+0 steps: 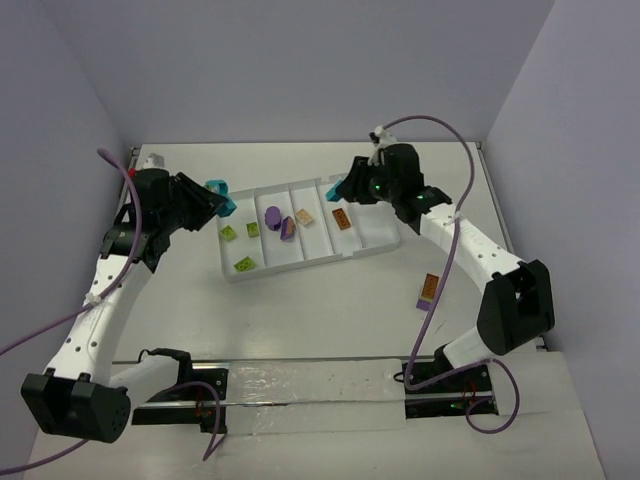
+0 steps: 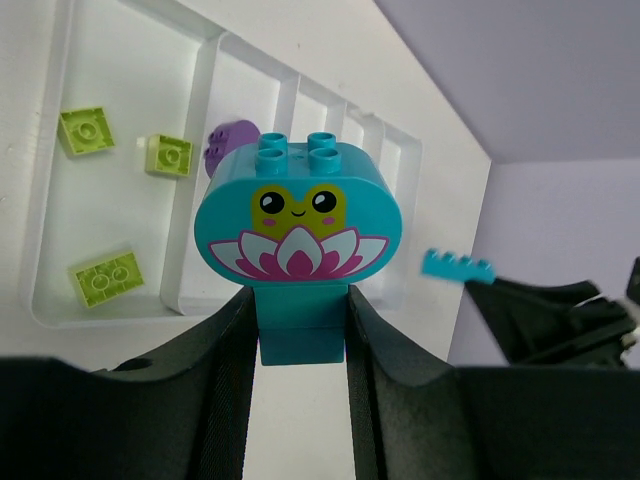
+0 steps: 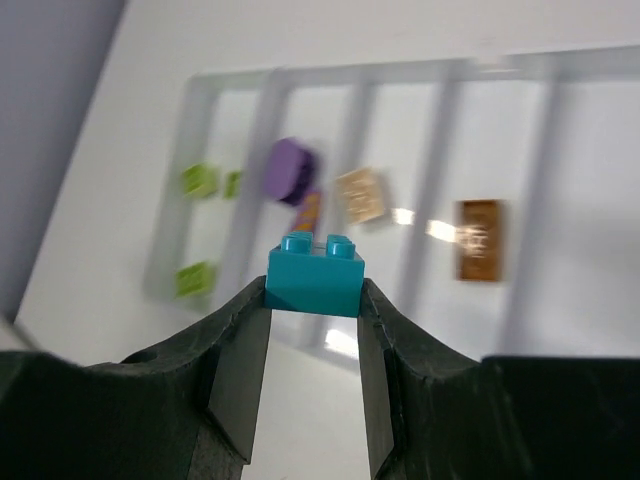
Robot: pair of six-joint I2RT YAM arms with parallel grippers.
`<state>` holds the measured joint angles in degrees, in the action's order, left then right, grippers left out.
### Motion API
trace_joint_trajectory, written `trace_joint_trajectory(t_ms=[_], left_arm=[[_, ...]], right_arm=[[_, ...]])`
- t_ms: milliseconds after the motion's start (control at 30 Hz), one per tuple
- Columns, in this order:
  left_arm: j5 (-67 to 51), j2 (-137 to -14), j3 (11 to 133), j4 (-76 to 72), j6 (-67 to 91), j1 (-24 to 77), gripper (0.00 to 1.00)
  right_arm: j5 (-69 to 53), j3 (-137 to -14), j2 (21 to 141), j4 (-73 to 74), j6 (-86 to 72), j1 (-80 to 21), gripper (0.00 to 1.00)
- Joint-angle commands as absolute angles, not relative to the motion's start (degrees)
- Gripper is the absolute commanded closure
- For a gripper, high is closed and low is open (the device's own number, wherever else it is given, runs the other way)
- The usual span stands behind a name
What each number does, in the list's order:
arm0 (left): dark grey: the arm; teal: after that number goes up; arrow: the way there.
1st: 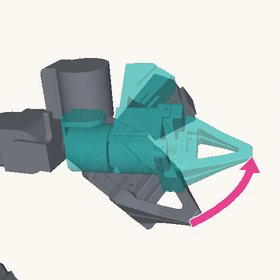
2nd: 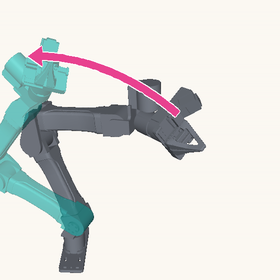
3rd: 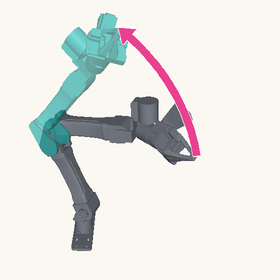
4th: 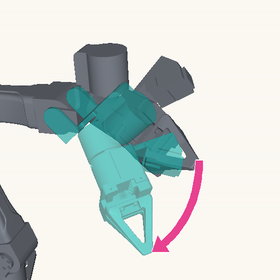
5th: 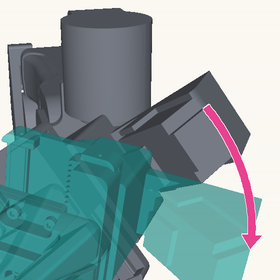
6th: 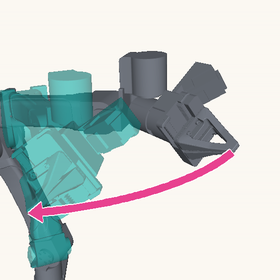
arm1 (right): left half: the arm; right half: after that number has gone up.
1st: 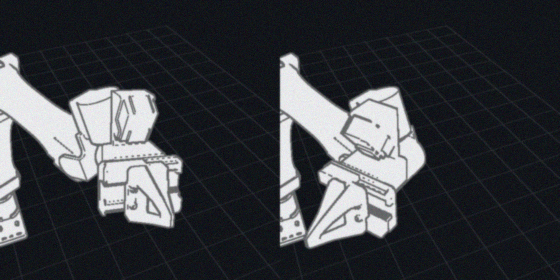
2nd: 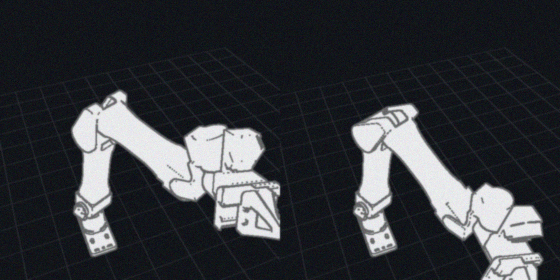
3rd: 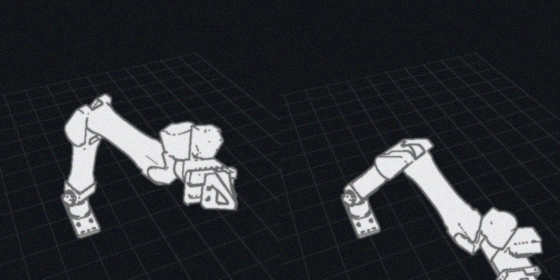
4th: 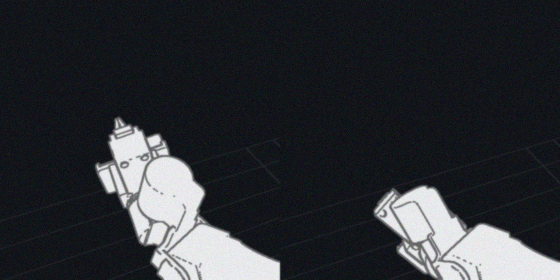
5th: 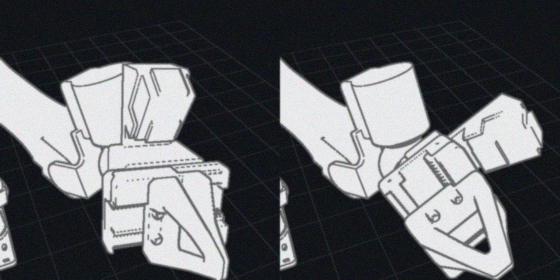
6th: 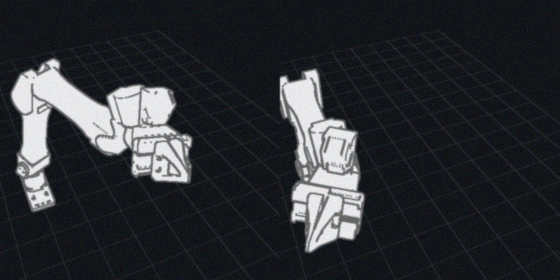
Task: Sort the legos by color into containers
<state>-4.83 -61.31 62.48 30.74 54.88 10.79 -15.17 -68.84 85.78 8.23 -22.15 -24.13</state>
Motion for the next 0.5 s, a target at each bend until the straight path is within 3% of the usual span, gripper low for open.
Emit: trace_joint_trajectory(t_ms=[0, 300, 467], left_arm=[[-11.8, -66.0, 64.6, 27.1, 49.8, 12.1, 1.00], [-12.1, -69.7, 66.2, 25.4, 47.6, 17.7, 1.00], [-12.2, -70.4, 67.3, 25.5, 46.8, 19.1, 1.00]], right_arm=[[-6.3, -67.0, 85.0, 10.6, -21.7, -18.3, 1.00], [1.5, -75.3, 97.2, 13.4, -19.4, -13.3, 0.99], [1.1, -82.2, 104.8, 15.8, -18.4, -13.3, 0.89]])
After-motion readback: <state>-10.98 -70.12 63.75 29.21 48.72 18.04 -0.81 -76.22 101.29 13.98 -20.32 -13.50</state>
